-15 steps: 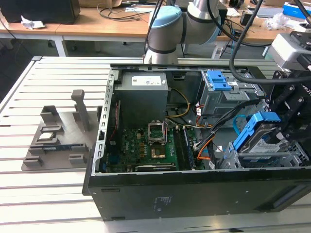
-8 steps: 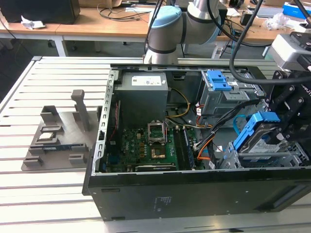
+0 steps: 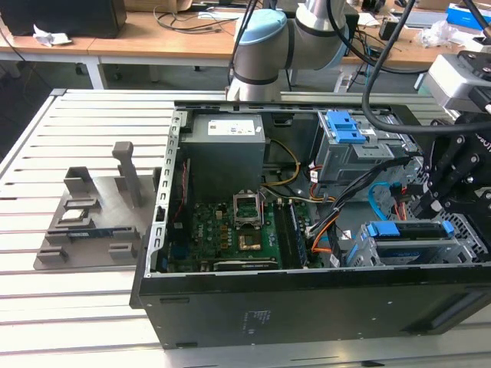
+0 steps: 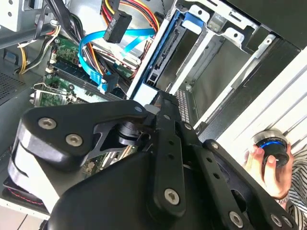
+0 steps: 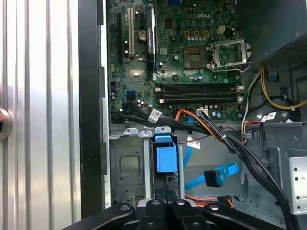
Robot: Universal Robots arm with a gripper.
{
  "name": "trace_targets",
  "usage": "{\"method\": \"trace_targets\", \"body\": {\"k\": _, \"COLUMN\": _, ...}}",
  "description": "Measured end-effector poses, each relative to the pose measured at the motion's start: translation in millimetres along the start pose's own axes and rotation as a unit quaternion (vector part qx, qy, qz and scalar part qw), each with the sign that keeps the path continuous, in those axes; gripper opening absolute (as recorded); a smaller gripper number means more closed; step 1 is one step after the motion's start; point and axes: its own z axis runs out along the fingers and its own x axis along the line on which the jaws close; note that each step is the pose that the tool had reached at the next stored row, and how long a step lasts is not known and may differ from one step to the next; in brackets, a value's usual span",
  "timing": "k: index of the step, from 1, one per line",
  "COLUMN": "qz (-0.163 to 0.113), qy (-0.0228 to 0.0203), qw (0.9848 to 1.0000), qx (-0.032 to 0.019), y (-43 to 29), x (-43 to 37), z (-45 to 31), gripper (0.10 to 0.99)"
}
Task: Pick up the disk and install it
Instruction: 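Insert the disk into the insertion slot, then insert the first disk wire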
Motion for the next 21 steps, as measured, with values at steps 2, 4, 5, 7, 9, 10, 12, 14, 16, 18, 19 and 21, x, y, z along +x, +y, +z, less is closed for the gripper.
{"method": "trace_targets", "body": {"k": 2, "qz": 0.0, "qy": 0.0, "qw": 1.0, "qx": 0.0, "y": 0.0, "x": 0.0, "z": 0.1, "gripper": 0.106}}
{"method": "trace_targets", "body": {"k": 4, "qz": 0.0, "qy": 0.0, "qw": 1.0, "qx": 0.0, "y": 0.0, "x": 0.0, "z": 0.1, "gripper": 0.106}}
{"method": "trace_targets", "body": {"k": 5, "qz": 0.0, "qy": 0.0, "qw": 1.0, "qx": 0.0, "y": 0.0, "x": 0.0, "z": 0.2, "gripper": 0.106}}
{"method": "trace_targets", "body": {"k": 7, "qz": 0.0, "qy": 0.0, "qw": 1.0, "qx": 0.0, "y": 0.0, "x": 0.0, "z": 0.4, "gripper": 0.106}}
{"method": "trace_targets", "body": {"k": 9, "qz": 0.0, "qy": -0.0002, "qw": 1.0, "qx": 0.0, "y": -1.4, "x": -0.6, "z": 0.5, "gripper": 0.106}}
{"method": "trace_targets", "body": {"k": 10, "qz": 0.0, "qy": 0.0, "qw": 1.0, "qx": 0.0, "y": -3.5, "x": -1.6, "z": 0.3, "gripper": 0.106}}
{"method": "trace_targets", "body": {"k": 12, "qz": 0.0, "qy": 0.0, "qw": 1.0, "qx": 0.0, "y": -7.0, "x": -3.5, "z": 0.0, "gripper": 0.106}}
{"method": "trace_targets", "body": {"k": 14, "qz": 0.0, "qy": 0.0001, "qw": 1.0, "qx": 0.0, "y": -10.0, "x": -4.9, "z": -0.3, "gripper": 0.106}}
{"method": "trace_targets", "body": {"k": 16, "qz": 0.0, "qy": 0.0003, "qw": 1.0, "qx": 0.0, "y": -15.6, "x": -7.6, "z": -0.6, "gripper": 0.106}}
{"method": "trace_targets", "body": {"k": 18, "qz": 0.0, "qy": 0.0008, "qw": 1.0, "qx": 0.0, "y": -20.3, "x": -9.8, "z": -0.9, "gripper": 0.106}}
{"method": "trace_targets", "body": {"k": 19, "qz": 0.0, "qy": 0.0012, "qw": 1.0, "qx": 0.0001, "y": -23.3, "x": -11.0, "z": -1.1, "gripper": 0.106}}
{"method": "trace_targets", "body": {"k": 21, "qz": 0.0, "qy": 0.0016, "qw": 1.0, "qx": 0.0001, "y": -28.2, "x": -13.0, "z": -1.4, "gripper": 0.106}}
